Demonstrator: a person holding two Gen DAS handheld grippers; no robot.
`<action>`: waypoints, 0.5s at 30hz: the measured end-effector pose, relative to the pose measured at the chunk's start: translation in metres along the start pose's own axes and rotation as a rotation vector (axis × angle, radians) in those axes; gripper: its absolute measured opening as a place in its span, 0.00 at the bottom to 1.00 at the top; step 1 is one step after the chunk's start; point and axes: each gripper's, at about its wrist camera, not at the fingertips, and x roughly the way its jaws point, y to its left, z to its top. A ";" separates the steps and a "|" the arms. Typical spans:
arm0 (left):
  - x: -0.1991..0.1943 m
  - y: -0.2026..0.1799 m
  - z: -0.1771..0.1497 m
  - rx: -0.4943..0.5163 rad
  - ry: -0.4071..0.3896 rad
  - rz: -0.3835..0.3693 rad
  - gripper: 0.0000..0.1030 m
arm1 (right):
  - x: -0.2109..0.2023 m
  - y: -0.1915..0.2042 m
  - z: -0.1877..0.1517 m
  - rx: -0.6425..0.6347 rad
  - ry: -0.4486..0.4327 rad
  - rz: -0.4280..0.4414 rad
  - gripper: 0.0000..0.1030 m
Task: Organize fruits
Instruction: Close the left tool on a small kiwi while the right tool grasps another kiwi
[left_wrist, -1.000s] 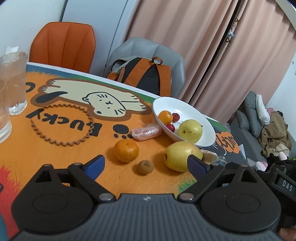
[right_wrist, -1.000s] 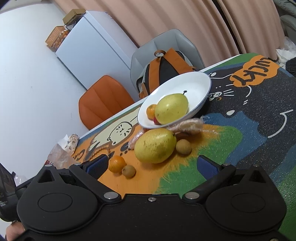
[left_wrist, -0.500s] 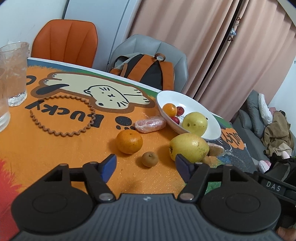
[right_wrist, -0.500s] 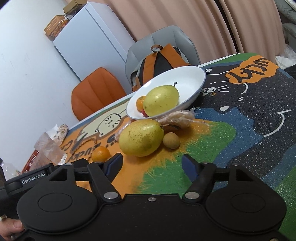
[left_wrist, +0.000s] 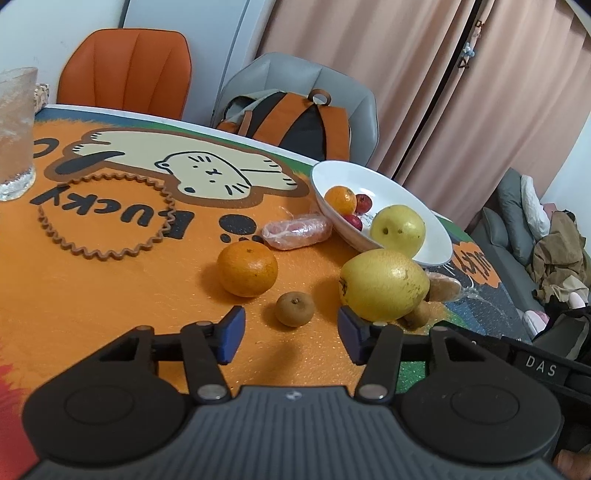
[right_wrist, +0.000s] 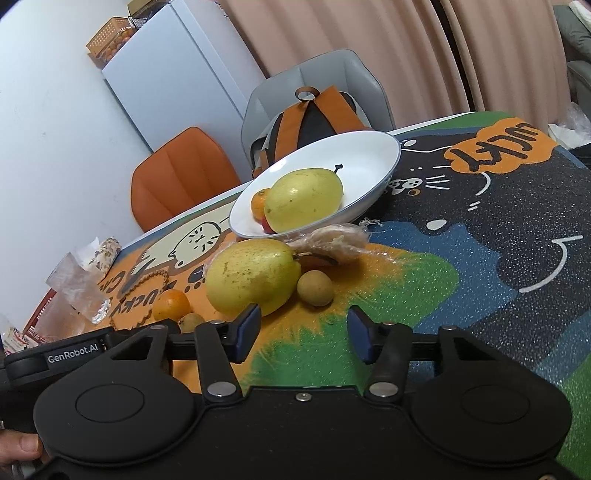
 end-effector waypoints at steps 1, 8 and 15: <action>0.002 0.000 0.000 0.000 0.002 0.001 0.52 | 0.001 -0.001 0.000 -0.001 0.001 0.002 0.49; 0.017 -0.003 0.002 -0.001 0.025 0.015 0.48 | 0.012 -0.003 0.005 -0.013 0.012 0.002 0.46; 0.026 -0.005 0.005 0.004 0.031 0.029 0.41 | 0.023 -0.004 0.009 -0.026 0.026 0.000 0.44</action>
